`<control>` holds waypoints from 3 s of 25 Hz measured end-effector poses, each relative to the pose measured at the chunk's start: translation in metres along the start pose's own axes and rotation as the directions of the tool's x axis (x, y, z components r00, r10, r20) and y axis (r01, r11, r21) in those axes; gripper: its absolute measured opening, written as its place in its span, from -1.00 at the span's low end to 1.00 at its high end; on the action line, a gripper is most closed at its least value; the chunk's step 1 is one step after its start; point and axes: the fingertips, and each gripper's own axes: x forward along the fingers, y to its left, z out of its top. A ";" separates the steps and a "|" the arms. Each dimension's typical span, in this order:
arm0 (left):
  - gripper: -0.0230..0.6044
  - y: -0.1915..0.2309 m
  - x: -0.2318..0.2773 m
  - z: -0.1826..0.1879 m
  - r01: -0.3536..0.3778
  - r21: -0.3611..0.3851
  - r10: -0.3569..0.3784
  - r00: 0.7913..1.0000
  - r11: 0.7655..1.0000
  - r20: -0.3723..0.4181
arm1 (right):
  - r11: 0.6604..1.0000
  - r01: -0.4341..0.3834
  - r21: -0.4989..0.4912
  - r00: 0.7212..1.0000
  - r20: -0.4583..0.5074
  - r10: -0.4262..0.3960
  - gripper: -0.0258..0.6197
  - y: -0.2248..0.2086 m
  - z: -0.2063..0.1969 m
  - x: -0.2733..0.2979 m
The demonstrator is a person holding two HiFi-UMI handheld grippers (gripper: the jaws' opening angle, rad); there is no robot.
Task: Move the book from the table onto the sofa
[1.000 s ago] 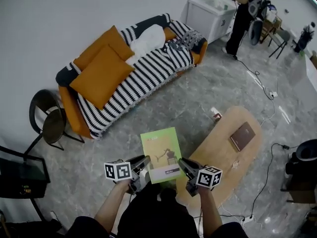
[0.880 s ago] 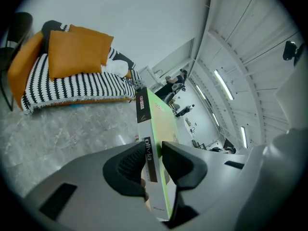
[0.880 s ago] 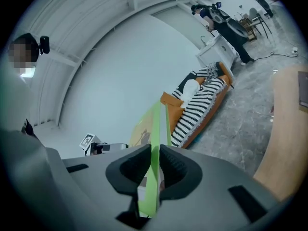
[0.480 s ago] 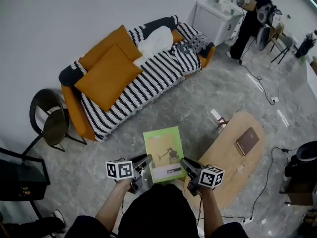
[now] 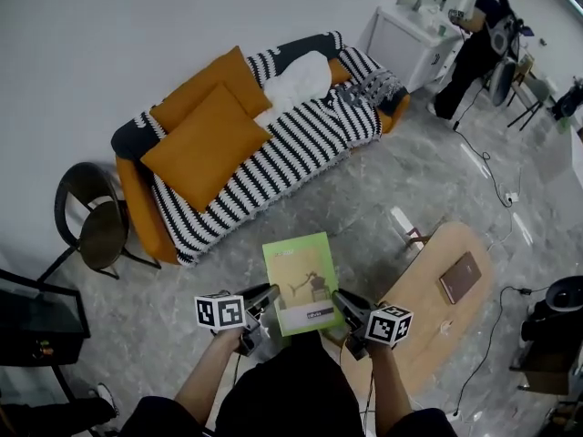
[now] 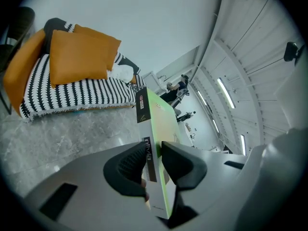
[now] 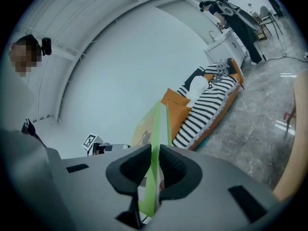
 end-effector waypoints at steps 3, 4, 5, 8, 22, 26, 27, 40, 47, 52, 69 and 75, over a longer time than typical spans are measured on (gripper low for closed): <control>-0.57 0.008 0.014 0.021 -0.009 -0.014 0.009 1.000 1.000 0.003 | 1.000 -0.009 0.001 1.000 -0.010 0.009 -0.70 -0.011 0.020 0.016; -0.57 0.009 0.019 0.028 -0.012 -0.017 0.012 1.000 1.000 0.005 | 1.000 -0.011 0.003 1.000 -0.013 0.011 -0.70 -0.015 0.028 0.021; -0.57 0.010 0.024 0.037 -0.014 -0.019 0.015 1.000 1.000 0.007 | 1.000 -0.014 0.005 1.000 -0.015 0.014 -0.70 -0.018 0.036 0.026; -0.57 0.013 0.040 0.067 -0.021 -0.026 0.021 1.000 0.999 0.014 | 1.000 -0.021 0.010 0.999 -0.025 0.021 -0.70 -0.029 0.064 0.043; -0.57 0.017 0.123 0.175 -0.052 -0.064 0.054 0.998 0.997 0.038 | 0.997 -0.073 0.015 0.996 -0.043 0.073 -0.70 -0.091 0.187 0.097; -0.57 0.020 0.138 0.198 -0.055 -0.062 0.057 0.998 0.997 0.036 | 0.997 -0.078 0.021 0.996 -0.042 0.079 -0.70 -0.102 0.208 0.109; -0.57 0.021 0.141 0.203 -0.055 -0.059 0.057 0.998 0.997 0.035 | 0.997 -0.080 0.022 0.996 -0.042 0.081 -0.70 -0.104 0.212 0.112; -0.57 0.055 0.185 0.284 -0.048 -0.062 0.049 0.999 0.997 0.020 | 0.995 -0.082 0.052 0.996 -0.015 0.083 -0.70 -0.138 0.276 0.175; -0.57 0.074 0.219 0.353 -0.034 -0.066 0.034 0.999 0.997 -0.010 | 0.995 -0.058 0.075 0.998 -0.006 0.059 -0.70 -0.159 0.328 0.219; -0.57 0.089 0.240 0.404 -0.021 -0.056 0.020 0.999 0.998 -0.025 | 0.995 -0.038 0.089 0.999 0.001 0.038 -0.70 -0.173 0.364 0.254; -0.58 0.130 0.305 0.521 -0.013 -0.099 0.013 1.000 0.995 -0.003 | 0.996 -0.030 0.090 0.998 -0.048 0.034 -0.70 -0.230 0.470 0.346; -0.58 0.136 0.333 0.543 -0.061 -0.151 0.072 0.995 0.987 0.069 | 0.993 -0.096 0.074 0.985 -0.135 0.106 -0.70 -0.258 0.504 0.368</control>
